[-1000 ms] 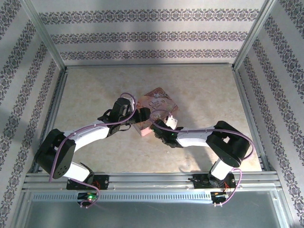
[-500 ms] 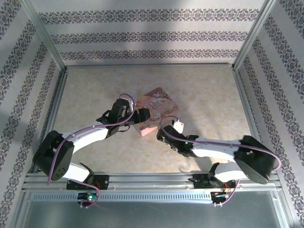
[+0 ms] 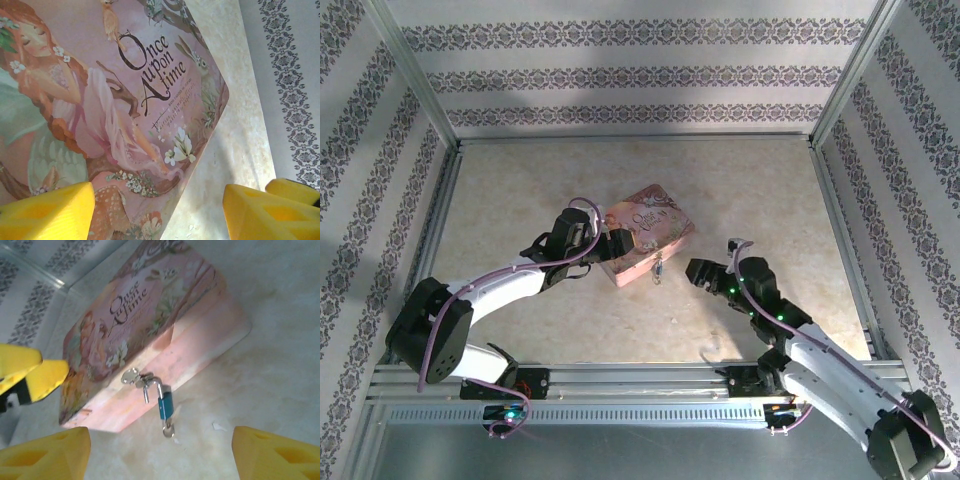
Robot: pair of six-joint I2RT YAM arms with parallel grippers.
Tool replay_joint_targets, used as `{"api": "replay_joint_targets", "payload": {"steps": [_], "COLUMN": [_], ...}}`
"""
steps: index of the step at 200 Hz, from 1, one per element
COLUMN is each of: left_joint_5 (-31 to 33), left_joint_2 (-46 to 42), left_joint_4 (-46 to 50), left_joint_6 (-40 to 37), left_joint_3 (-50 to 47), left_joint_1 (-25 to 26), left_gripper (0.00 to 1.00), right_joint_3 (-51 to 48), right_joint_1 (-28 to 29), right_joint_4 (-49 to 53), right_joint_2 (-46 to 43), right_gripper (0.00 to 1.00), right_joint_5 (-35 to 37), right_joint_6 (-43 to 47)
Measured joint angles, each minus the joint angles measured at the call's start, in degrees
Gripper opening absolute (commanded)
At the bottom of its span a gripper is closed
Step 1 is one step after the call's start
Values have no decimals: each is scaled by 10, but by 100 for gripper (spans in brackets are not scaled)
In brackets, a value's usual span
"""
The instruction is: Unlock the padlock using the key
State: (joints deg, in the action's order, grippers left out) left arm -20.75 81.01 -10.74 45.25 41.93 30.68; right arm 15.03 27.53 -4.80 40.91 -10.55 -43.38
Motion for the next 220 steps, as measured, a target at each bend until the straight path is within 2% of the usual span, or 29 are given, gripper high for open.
{"api": "replay_joint_targets", "payload": {"steps": [29, 63, 126, 193, 220], "left_joint_5": [0, 0, 0, -2, -2], "left_joint_2": [0, 0, 0, 0, 0], "left_joint_4": [0, 2, 4, 4, 4], "left_joint_6": [0, -2, -3, -5, -7], "left_joint_3": [0, 0, 1, 1, 1], "left_joint_1": [0, 0, 0, 0, 0], "left_gripper": [68, 68, 68, 68, 68], "right_joint_3": [-18, -18, 16, 78, 85], "right_joint_1": [-69, -76, -79, -63, -59], "right_joint_4": [-47, -108, -233, -389, -456], "right_joint_2": [40, 133, 319, 501, 564], "right_gripper": [75, 73, 68, 59, 58], "right_joint_5": [-149, -239, -278, -281, -285], "right_joint_6": [10, 33, 61, 52, 34]}}
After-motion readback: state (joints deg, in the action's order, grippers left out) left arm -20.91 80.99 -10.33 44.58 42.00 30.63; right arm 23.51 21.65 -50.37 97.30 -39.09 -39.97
